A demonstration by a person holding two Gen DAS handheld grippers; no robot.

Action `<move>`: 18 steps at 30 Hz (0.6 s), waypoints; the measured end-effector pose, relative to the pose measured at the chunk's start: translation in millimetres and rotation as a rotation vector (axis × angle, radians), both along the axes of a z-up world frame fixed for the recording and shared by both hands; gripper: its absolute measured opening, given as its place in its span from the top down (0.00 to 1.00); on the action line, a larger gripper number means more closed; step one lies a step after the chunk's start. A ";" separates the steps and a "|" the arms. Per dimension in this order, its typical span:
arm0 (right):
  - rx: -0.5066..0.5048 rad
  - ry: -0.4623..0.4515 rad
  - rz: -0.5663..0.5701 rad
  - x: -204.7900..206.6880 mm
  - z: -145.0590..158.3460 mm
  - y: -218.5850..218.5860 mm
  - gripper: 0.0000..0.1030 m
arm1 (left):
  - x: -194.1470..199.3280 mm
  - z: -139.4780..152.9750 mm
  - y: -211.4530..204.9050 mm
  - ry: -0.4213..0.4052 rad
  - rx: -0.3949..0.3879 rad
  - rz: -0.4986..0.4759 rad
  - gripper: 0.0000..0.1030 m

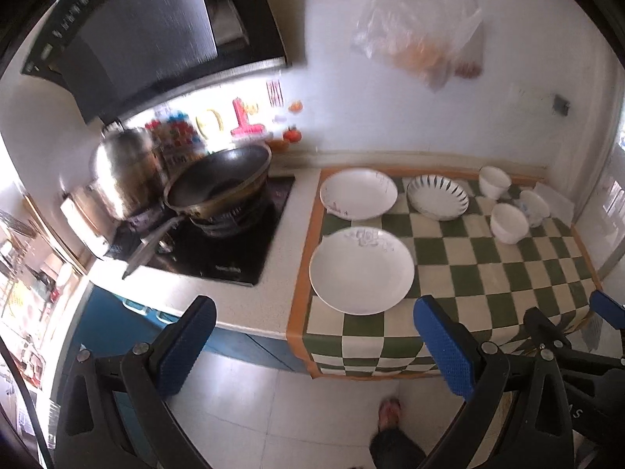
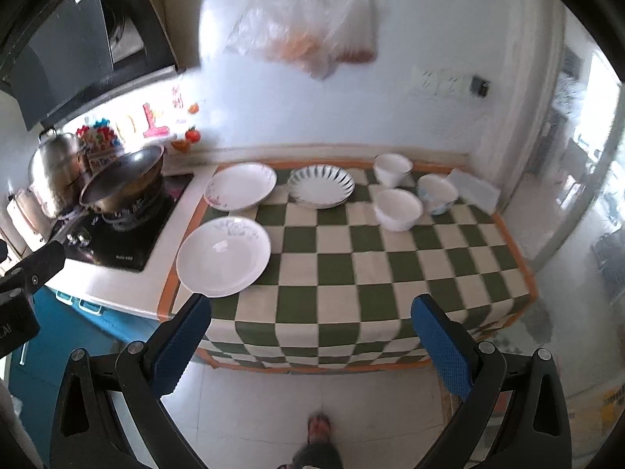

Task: Organize plates and bowls
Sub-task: 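Move both grippers down toward the grey-flower white plate rim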

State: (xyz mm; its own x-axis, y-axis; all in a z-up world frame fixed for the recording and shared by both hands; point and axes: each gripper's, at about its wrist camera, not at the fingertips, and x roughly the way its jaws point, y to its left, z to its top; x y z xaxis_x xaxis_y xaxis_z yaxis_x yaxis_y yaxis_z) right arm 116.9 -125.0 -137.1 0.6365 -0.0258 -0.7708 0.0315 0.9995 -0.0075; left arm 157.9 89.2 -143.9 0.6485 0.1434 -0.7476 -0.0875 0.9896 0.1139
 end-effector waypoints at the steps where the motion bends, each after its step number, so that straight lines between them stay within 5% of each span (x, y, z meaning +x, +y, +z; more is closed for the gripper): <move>1: 0.004 0.013 0.009 11.6 -9.5 2.9 0.00 | 11.5 -8.0 1.3 0.018 -0.007 0.005 0.00; 8: 0.062 0.112 0.083 110.0 -76.6 11.3 0.00 | 109.4 -75.5 5.7 0.176 -0.061 0.018 0.00; 18: 0.173 0.379 0.165 282.2 -211.3 4.7 0.05 | 224.8 -190.8 22.6 0.464 -0.125 0.080 0.00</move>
State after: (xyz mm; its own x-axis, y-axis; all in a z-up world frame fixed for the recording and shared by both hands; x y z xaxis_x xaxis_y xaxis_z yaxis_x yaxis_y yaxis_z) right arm 399.0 -120.2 -348.4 0.2936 0.2017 -0.9344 -0.1010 0.9786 0.1795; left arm 382.7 111.8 -334.7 0.2329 0.0698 -0.9700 -0.1321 0.9904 0.0396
